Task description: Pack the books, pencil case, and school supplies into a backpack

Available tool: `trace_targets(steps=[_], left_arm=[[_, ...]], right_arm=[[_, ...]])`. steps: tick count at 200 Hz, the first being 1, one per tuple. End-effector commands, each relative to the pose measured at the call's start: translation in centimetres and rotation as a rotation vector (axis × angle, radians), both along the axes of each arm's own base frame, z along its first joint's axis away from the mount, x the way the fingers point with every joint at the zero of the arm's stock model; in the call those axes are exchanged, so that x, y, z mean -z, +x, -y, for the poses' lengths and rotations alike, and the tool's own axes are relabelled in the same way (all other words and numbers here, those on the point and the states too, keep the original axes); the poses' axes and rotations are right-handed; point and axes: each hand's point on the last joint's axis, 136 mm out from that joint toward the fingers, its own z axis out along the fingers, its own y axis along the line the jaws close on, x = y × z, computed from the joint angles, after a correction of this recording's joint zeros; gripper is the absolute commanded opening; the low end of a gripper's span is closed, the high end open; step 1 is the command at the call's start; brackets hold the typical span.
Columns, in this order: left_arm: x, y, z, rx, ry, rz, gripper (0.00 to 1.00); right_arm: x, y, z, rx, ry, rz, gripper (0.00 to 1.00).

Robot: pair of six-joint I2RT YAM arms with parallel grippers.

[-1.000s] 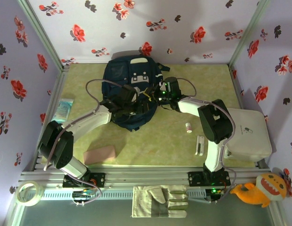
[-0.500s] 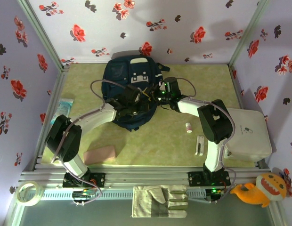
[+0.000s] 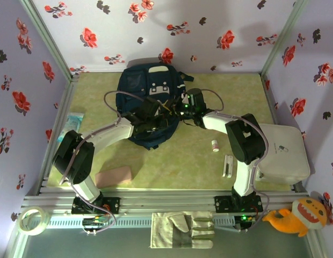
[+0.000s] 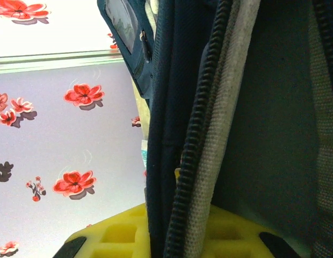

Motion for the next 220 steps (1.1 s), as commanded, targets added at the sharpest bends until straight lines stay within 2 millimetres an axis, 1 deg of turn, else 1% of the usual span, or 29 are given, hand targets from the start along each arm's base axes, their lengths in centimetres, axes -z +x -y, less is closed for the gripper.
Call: trace_targets(steps=[1, 26, 63, 83, 101, 115, 127, 140, 155, 172, 183, 191, 220], left_arm=[[-1.6, 0.6, -1.7, -0.004, 0.075, 0.094, 0.00], [-2.0, 0.7, -3.5, 0.015, 0.109, 0.166, 0.00], [-1.4, 0.6, -5.6, 0.037, 0.120, 0.220, 0.00], [-1.2, 0.7, -6.2, 0.048, 0.126, 0.234, 0.00], [-1.8, 1.0, -6.0, 0.066, 0.119, 0.254, 0.00], [-2.6, 1.1, -5.2, 0.099, 0.093, 0.270, 0.00], [-3.4, 1.1, -4.2, 0.131, 0.061, 0.276, 0.00], [-4.2, 1.1, -3.0, 0.173, 0.027, 0.286, 0.00], [-5.0, 1.0, -1.5, 0.217, 0.005, 0.296, 0.00], [-5.5, 1.0, 0.0, 0.252, -0.016, 0.303, 0.00], [-5.7, 0.9, 1.0, 0.276, -0.028, 0.306, 0.00], [-5.8, 0.8, 1.6, 0.291, -0.035, 0.309, 0.00], [-5.5, 0.7, 3.3, 0.330, -0.057, 0.300, 0.00]], right_arm=[[-5.4, 1.3, 1.3, 0.035, 0.021, 0.182, 0.05], [-6.0, 1.9, 3.3, 0.066, 0.008, 0.204, 0.05], [-5.4, 2.2, 5.6, 0.110, -0.005, 0.195, 0.04], [-4.9, 2.1, 6.7, 0.132, -0.014, 0.185, 0.04], [-4.6, 2.1, 7.5, 0.149, -0.023, 0.176, 0.04], [-4.5, 1.9, 7.7, 0.153, -0.025, 0.173, 0.06], [-4.1, 1.7, 7.7, 0.157, -0.023, 0.152, 0.11], [-4.0, 1.3, 7.8, 0.164, -0.003, 0.131, 0.21], [-3.6, 0.9, 7.8, 0.185, 0.029, 0.078, 0.39], [-2.6, 0.0, 7.3, 0.197, 0.051, -0.008, 0.49], [-2.1, -0.5, 6.9, 0.205, 0.053, -0.037, 0.52], [-1.9, -1.0, 6.6, 0.207, 0.052, -0.049, 0.52], [-1.9, -1.9, 5.4, 0.197, 0.041, -0.062, 0.53]])
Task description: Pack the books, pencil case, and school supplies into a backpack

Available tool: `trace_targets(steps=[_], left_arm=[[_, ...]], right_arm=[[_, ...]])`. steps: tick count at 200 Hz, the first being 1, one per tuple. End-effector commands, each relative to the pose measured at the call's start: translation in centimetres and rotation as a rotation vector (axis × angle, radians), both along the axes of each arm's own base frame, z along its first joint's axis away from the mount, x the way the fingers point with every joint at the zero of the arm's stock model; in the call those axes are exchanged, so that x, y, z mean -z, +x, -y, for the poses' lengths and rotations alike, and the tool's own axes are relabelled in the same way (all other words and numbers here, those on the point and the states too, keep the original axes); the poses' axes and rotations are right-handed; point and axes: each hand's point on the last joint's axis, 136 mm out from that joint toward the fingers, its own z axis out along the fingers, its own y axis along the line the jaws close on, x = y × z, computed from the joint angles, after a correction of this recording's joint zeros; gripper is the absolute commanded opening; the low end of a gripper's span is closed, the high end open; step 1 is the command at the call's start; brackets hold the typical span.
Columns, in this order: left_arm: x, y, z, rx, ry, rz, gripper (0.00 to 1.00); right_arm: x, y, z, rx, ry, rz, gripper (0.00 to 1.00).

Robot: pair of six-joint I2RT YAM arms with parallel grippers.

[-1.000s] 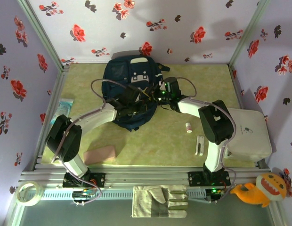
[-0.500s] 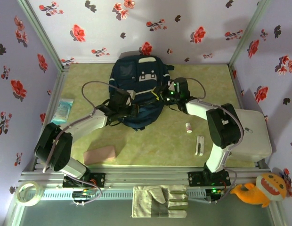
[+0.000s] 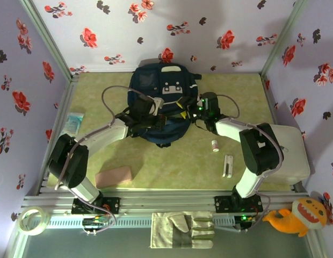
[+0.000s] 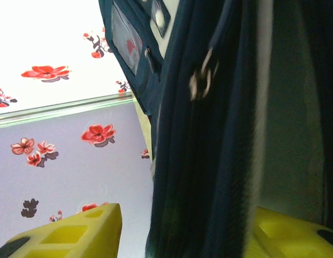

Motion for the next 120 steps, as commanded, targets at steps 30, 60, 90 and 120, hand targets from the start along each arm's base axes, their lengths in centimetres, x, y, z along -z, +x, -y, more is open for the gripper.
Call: trace_targets(steps=[30, 60, 90, 120], left_arm=[[-2.7, 0.4, 3.7, 0.105, -0.080, 0.077, 0.00], [-2.0, 0.1, 3.3, 0.120, -0.042, 0.065, 0.00], [-0.3, -0.4, 1.9, 0.106, -0.008, 0.027, 0.00], [0.3, -0.7, -0.7, 0.081, 0.013, 0.024, 0.00]], right_arm=[[-0.3, -1.0, -1.4, 0.024, 0.007, -0.047, 0.50], [0.3, -0.6, -1.1, 0.045, -0.017, -0.054, 0.35], [-1.3, 0.8, -0.3, 0.060, -0.012, 0.034, 0.18], [-3.0, 1.9, 1.2, 0.090, -0.001, 0.097, 0.15]])
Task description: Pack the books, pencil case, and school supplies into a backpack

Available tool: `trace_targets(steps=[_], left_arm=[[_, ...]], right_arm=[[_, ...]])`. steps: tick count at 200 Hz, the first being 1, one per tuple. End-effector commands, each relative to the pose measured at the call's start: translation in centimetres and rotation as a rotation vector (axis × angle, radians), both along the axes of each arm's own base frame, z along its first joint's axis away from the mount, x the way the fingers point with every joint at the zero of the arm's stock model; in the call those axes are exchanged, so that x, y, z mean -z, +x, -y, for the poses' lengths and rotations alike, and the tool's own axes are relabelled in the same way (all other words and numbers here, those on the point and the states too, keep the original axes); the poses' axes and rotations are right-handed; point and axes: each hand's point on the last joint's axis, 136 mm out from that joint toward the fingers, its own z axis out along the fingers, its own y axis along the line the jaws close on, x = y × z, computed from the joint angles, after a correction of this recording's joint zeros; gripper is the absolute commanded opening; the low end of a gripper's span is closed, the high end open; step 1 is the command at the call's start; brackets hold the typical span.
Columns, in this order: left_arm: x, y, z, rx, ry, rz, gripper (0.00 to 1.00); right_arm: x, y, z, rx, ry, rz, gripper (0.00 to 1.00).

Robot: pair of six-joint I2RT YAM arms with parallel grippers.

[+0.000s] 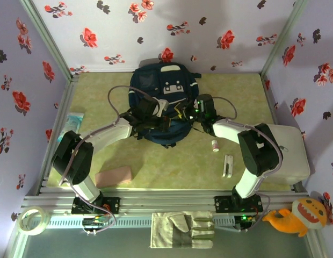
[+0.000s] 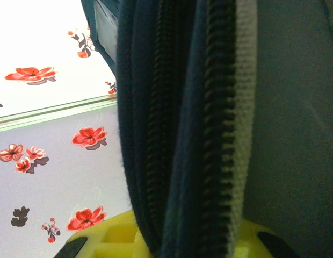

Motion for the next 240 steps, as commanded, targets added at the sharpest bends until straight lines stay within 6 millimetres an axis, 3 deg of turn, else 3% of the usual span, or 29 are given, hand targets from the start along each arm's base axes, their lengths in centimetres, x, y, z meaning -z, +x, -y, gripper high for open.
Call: trace_targets(steps=[1, 90, 150, 189, 240], left_arm=[[-0.8, -0.2, -1.9, 0.011, 0.000, 0.035, 0.00], [-0.2, -0.3, -7.6, 0.095, 0.183, 0.081, 0.00], [2.4, 1.2, -11.0, 0.139, 0.400, 0.098, 0.00], [3.7, 3.9, -12.8, 0.129, 0.567, 0.124, 0.00], [2.7, 6.2, -13.6, 0.159, 0.545, 0.172, 0.00]], right_arm=[[-3.7, 2.3, 1.7, 0.055, 0.015, 0.137, 0.14], [-6.1, 2.1, 5.1, 0.105, 0.008, 0.188, 0.08], [-7.6, 1.5, 5.5, 0.066, 0.022, 0.244, 0.02], [-7.8, 1.7, 5.1, 0.023, 0.061, 0.223, 0.01], [-7.7, 1.2, 5.6, 0.009, 0.033, 0.218, 0.01]])
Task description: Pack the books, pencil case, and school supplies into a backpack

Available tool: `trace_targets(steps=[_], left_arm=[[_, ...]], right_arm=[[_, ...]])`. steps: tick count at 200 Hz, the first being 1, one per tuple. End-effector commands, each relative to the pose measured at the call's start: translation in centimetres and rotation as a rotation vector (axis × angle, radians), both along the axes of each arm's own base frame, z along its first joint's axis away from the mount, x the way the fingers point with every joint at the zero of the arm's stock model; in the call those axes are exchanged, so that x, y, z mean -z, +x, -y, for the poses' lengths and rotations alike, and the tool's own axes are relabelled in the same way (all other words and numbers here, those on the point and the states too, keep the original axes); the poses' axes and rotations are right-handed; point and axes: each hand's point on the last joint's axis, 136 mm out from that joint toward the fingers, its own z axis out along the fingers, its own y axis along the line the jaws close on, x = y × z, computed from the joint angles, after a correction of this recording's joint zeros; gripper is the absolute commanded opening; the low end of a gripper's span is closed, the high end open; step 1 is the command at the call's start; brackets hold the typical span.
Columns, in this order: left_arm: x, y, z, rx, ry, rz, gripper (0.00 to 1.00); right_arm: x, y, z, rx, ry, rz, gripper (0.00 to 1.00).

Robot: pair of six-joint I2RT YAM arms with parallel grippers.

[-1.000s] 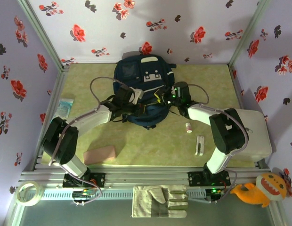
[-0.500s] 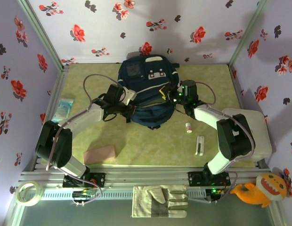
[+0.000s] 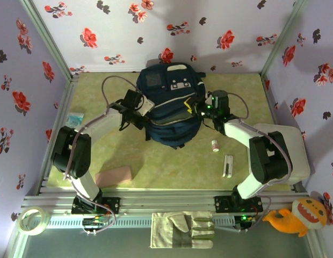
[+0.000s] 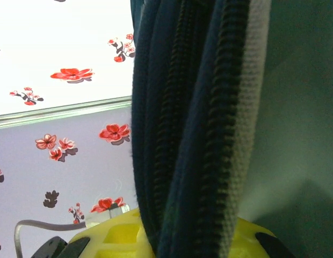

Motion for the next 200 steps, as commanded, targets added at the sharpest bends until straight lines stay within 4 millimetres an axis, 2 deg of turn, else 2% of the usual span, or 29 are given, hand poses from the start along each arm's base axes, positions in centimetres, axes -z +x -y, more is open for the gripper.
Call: trace_targets(steps=[1, 43, 98, 128, 154, 166, 178, 187, 200], left_arm=[[-0.9, 1.6, -2.1, 0.003, 0.045, 0.037, 0.00], [-1.4, 3.9, -1.4, 0.011, -0.025, 0.053, 0.00], [-1.2, 8.4, -1.3, -0.061, -0.054, 0.071, 0.00], [-1.4, 9.5, -1.3, -0.093, -0.077, 0.062, 0.04], [-2.0, 8.8, -1.7, -0.137, -0.095, 0.027, 0.27], [-2.5, 8.0, -2.2, -0.177, -0.111, 0.015, 0.39], [-3.1, 7.0, -2.9, -0.232, -0.132, 0.012, 0.51], [-3.9, 6.3, -3.3, -0.275, -0.150, 0.016, 0.57], [-4.6, 5.0, -4.2, -0.357, -0.180, 0.008, 0.63]], right_arm=[[-3.6, 1.1, 1.3, 0.026, -0.006, 0.131, 0.01], [-3.7, 0.8, 1.4, 0.022, -0.024, 0.135, 0.01], [-3.3, 0.7, 1.2, 0.011, -0.022, 0.121, 0.02], [-3.0, 0.5, 0.9, 0.002, -0.048, 0.118, 0.02], [-1.5, 0.2, 0.2, -0.023, -0.099, 0.081, 0.03], [-0.6, 0.2, 0.3, -0.020, -0.117, 0.052, 0.08], [0.4, 0.0, 0.9, -0.002, -0.159, 0.017, 0.24], [1.1, -0.2, 1.5, 0.016, -0.202, 0.001, 0.37], [1.8, -0.6, 2.5, 0.041, -0.274, -0.016, 0.51]])
